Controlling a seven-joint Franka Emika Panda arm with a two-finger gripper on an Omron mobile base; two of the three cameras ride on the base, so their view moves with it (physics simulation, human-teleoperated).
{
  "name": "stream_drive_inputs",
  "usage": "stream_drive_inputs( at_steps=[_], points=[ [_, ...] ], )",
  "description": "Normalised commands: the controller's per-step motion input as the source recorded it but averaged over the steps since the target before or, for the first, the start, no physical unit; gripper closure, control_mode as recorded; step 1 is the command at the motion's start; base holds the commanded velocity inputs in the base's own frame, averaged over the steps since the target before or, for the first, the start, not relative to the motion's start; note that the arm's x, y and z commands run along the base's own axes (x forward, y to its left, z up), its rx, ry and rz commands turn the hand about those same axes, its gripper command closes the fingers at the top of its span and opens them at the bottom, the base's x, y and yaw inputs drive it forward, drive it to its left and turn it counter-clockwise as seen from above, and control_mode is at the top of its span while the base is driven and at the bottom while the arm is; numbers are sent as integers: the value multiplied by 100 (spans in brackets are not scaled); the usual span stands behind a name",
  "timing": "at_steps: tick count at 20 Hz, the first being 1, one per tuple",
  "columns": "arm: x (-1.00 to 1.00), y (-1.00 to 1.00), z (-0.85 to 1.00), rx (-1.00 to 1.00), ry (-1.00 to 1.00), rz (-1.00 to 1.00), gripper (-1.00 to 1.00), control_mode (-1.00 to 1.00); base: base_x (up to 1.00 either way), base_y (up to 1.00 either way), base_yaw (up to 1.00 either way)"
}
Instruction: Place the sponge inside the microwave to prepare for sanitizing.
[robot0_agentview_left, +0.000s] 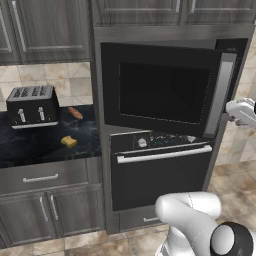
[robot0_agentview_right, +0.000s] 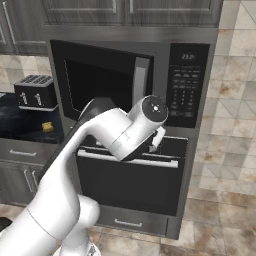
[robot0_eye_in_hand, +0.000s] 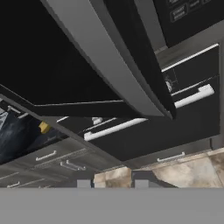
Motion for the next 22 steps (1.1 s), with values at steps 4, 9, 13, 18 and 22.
stream_drive_inputs(
  at_steps=[4,9,13,18,22],
  points=[
    [3,-43,2,17,-3,0,-100,-100,0,0,0],
    [31,-37,0,21,1,-2,-100,-100,0,0,0],
    [41,-35,0,23,2,-3,-100,-100,0,0,0],
    [49,-24,-2,26,6,-4,-100,-100,0,0,0],
    [15,0,-34,39,4,-13,-100,-100,0,0,0]
  ],
)
